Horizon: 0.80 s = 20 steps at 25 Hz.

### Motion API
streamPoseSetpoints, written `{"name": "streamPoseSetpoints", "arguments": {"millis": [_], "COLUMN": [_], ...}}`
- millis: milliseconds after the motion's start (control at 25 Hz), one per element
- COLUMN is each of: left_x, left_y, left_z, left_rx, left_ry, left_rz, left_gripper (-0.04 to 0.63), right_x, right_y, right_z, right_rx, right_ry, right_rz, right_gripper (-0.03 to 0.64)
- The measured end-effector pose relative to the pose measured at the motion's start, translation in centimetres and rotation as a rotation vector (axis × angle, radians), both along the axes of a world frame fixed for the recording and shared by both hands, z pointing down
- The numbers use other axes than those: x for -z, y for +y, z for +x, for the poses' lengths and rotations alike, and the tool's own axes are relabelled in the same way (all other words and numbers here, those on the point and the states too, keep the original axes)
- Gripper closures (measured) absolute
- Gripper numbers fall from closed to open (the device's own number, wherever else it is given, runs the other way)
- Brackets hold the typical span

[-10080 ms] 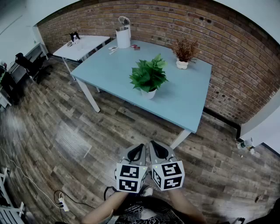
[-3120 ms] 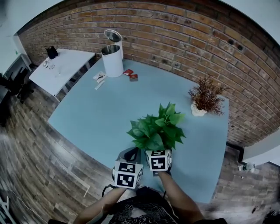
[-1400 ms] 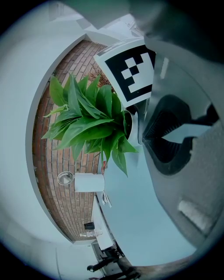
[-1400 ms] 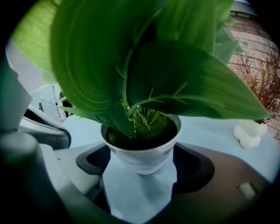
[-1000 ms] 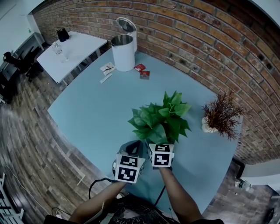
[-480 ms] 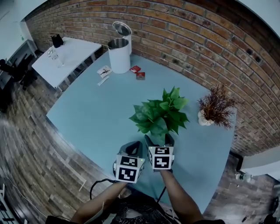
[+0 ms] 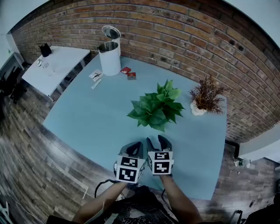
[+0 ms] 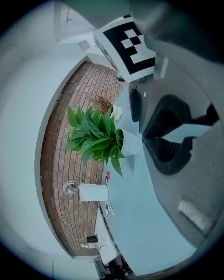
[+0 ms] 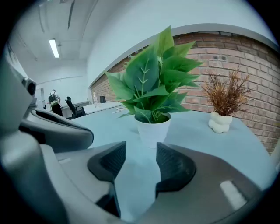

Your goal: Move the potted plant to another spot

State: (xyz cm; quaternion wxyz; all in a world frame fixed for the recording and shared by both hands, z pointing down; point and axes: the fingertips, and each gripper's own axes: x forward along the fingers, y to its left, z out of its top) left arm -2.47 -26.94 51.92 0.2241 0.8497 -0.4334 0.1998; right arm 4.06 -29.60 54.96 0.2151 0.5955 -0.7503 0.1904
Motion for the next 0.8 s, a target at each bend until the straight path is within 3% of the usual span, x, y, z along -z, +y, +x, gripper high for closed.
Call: {"name": "streamPoseSetpoints", "arguments": {"millis": [440, 800], "left_x": [0.8, 1.5], "left_y": [2.6, 4.9], "left_z": [-0.8, -2.0], "left_rx": [-0.069, -0.120], "left_ry": [0.027, 0.031], "left_rz": [0.038, 0.070], "left_gripper": [0.594, 0.594], "right_x": [2.7, 4.6], "right_y": [4.4, 8.1], "right_z": [-0.5, -2.2], "right_rx": [-0.090, -0.151], "right_ry": [0.011, -0.034], "right_rz": [0.061, 0.092], "right_gripper": [0.574, 0.611]}}
